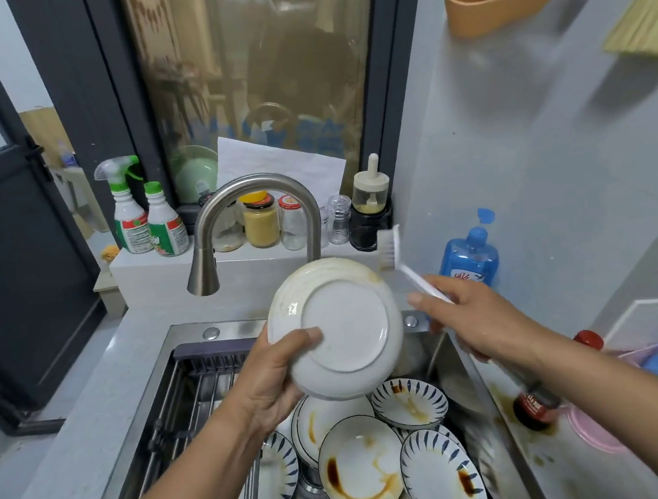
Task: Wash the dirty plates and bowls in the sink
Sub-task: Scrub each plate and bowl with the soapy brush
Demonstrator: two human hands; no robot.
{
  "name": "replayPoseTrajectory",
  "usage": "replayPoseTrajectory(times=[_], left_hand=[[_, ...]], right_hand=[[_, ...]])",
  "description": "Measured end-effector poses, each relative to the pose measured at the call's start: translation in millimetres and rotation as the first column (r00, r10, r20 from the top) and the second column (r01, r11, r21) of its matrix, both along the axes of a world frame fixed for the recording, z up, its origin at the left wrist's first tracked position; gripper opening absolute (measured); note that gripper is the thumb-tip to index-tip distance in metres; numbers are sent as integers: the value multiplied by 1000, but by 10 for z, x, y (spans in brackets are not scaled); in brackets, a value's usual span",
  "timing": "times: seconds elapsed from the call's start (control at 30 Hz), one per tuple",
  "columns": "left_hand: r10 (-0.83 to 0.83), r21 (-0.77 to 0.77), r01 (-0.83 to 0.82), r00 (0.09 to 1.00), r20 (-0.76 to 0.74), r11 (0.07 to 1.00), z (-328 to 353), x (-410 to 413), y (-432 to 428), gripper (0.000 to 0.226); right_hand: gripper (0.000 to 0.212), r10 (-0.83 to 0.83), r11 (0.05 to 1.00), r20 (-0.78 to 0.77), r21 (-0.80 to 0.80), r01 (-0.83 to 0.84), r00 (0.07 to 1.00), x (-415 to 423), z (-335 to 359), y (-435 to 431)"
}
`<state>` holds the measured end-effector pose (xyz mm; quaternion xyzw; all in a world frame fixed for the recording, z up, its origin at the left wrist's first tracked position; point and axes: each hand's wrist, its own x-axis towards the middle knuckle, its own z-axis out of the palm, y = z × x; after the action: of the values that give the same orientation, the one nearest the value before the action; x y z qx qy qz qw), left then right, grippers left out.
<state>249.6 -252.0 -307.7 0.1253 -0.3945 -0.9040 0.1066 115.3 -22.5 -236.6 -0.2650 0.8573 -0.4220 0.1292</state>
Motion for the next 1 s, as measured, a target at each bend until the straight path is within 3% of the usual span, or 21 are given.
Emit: replayPoseTrajectory(times=[0.1, 0.17, 0.27, 0.33, 0.47, 0.57, 0.67, 0.77, 0.83, 1.0], left_hand=[[-66, 133, 75, 995, -71, 988, 53, -11, 115, 59], [-90, 105, 98, 993, -77, 990, 45, 7, 119, 58], [-112, -147, 116, 993, 36, 982, 97, 86, -64, 68], [-185, -337, 222, 973, 138, 915, 173, 105, -202, 65], [-313, -463, 378, 925, 213, 802, 313, 38, -222, 62], [-246, -477, 323, 944, 218, 817, 282, 16, -138, 64], [-114, -434, 212, 964, 240, 876, 175, 12, -151, 64], [-17, -375, 124, 961, 277, 918, 91, 6, -170, 70], [41, -400, 76, 960, 276, 914, 78, 4, -140, 73], [147, -444, -31, 962, 231, 895, 25, 49, -105, 65]], right_hand=[[45, -4, 995, 111, -100, 15, 994, 90, 2, -189], [51, 39, 995, 146, -101, -24, 988, 116, 19, -240], [57, 103, 993, 82, -66, -98, 991, 107, 105, -221], [57, 174, 985, 67, -21, -173, 982, 88, 178, -224], [60, 293, 950, 21, 108, -293, 956, 79, 294, -298], [63, 319, 931, -149, 232, -281, 936, 58, 380, -314], [46, 388, 877, -450, 450, -171, 805, 135, 563, -219], [50, 524, 744, -495, 662, -90, 693, 304, 577, -150], [47, 572, 692, -502, 720, -53, 649, 351, 484, -180], [35, 394, 759, -396, 649, -51, 830, 31, 369, 45]])
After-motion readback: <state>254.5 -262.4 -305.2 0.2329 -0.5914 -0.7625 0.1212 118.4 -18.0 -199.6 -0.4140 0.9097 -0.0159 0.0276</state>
